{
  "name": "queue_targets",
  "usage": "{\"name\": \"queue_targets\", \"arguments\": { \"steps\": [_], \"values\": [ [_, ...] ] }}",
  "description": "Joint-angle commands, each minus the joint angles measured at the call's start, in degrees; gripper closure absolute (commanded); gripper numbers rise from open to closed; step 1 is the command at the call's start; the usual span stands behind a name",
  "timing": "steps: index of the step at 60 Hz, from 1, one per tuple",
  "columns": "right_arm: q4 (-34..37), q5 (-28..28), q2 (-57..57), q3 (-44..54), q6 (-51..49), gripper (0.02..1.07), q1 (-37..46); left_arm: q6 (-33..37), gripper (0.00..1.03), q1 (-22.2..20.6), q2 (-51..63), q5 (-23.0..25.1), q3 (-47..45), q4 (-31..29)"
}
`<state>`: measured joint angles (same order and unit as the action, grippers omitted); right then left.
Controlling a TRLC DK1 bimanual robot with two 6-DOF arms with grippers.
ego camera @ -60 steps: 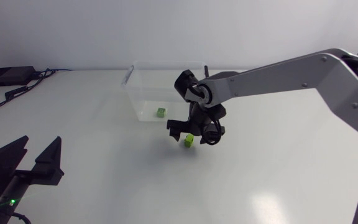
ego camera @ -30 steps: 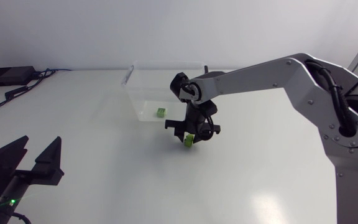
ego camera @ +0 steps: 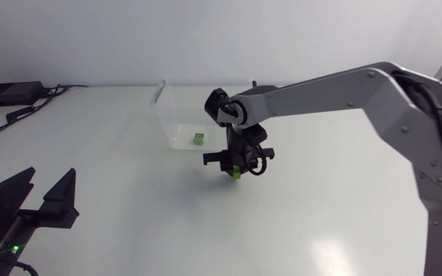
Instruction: Place the duplo bricks in the container
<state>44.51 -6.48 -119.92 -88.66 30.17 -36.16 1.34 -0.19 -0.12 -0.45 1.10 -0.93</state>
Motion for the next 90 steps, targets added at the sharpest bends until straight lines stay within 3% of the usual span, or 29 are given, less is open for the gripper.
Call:
{"name": "queue_targets", "arguments": {
  "steps": [1, 16, 27, 42, 45, 49, 51, 52, 72, 81, 90],
  "values": [
    [0.22, -0.73, 8.30, 1.21, -2.05, 0.97, -0.75, 0.33, 0.04, -0.17, -0.58, -0.17, -1.02, 0.31],
    [-0.04, -2.22, 22.54, -1.95, -3.63, 0.97, -1.02, 0.33, 0.04, -0.17, -0.58, -0.17, -1.02, 0.40],
    [-1.80, -2.31, 17.96, -10.74, -7.59, 0.97, 3.64, 0.33, 0.04, -0.17, -0.58, -0.17, -1.02, 0.40],
    [-9.27, -2.31, 12.25, -12.24, -10.49, 0.94, 5.49, 0.33, 0.04, -0.17, -0.58, -0.17, -1.02, 0.40],
    [-9.27, -2.31, 11.11, -12.85, -10.49, 0.82, 5.84, 0.33, 0.04, -0.17, -0.58, -0.17, -1.02, 0.40],
    [-9.71, -2.31, 10.67, -13.11, -10.49, 0.26, 6.02, 0.33, 0.04, -0.17, -0.58, -0.17, -1.02, 0.40],
    [-10.06, -2.31, 10.49, -13.20, -10.49, 0.06, 6.10, 0.33, 0.04, -0.17, -0.58, -0.17, -1.02, 0.40],
    [-10.06, -2.31, 10.41, -13.29, -10.57, 0.05, 6.19, 0.33, 0.04, -0.17, -0.58, -0.17, -1.02, 0.40],
    [-9.97, -1.87, 13.04, -11.80, -13.65, 0.06, 9.88, 0.33, 0.04, -0.17, -0.58, -0.17, -1.02, 0.40],
    [-10.59, -1.61, 20.87, -6.52, -16.11, 0.06, 11.47, 0.33, 0.04, -0.17, -0.58, -0.17, -1.02, 0.31],
    [-18.58, -1.87, 34.93, 4.02, -18.31, 0.06, 13.40, 0.33, 0.04, -0.17, -0.58, -0.17, -1.02, 0.40]
  ]
}}
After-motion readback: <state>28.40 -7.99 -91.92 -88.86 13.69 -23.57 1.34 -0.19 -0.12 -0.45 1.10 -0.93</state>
